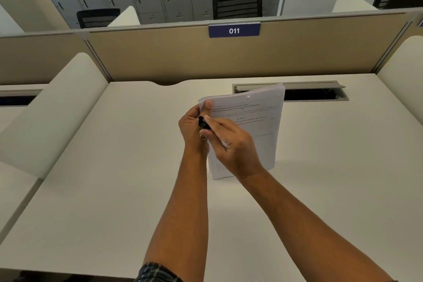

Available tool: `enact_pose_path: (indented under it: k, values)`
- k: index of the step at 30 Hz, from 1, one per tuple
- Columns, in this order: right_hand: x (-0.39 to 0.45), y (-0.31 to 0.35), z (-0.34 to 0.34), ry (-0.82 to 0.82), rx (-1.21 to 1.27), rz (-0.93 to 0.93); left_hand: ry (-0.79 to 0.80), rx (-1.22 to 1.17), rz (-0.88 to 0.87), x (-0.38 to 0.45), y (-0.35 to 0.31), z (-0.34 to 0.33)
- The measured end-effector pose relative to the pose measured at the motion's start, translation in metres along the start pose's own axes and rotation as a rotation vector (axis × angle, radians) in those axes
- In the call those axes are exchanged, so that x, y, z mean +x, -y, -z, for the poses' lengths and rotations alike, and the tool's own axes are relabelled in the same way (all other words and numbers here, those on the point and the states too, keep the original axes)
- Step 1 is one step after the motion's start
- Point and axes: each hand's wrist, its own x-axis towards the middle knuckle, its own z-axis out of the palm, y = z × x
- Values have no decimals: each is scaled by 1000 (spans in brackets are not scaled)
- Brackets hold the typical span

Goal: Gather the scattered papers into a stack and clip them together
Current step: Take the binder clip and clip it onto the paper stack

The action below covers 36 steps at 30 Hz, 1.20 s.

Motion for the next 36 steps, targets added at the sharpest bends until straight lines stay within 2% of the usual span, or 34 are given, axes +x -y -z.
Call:
enact_pose_path:
  k: [5, 13, 22, 26, 31, 36]
  values:
    - [-4, -5, 2, 102, 2, -3, 8, 51, -38, -2, -2, 1]
    - [-12, -3, -7, -32, 102, -207, -8, 30, 9, -3, -5, -6]
    - [-35, 18, -22, -43, 224, -495, -40, 70, -22, -4, -1, -10]
    - [-35, 21, -22, -12, 229, -534, -71, 74, -39, -1, 2, -8]
    - [-30, 29, -14, 19, 453, -737, -103, 82, -41, 0, 0, -8]
    - [-33, 34, -12, -48, 535, -806, -86, 93, -57, -2, -2, -9]
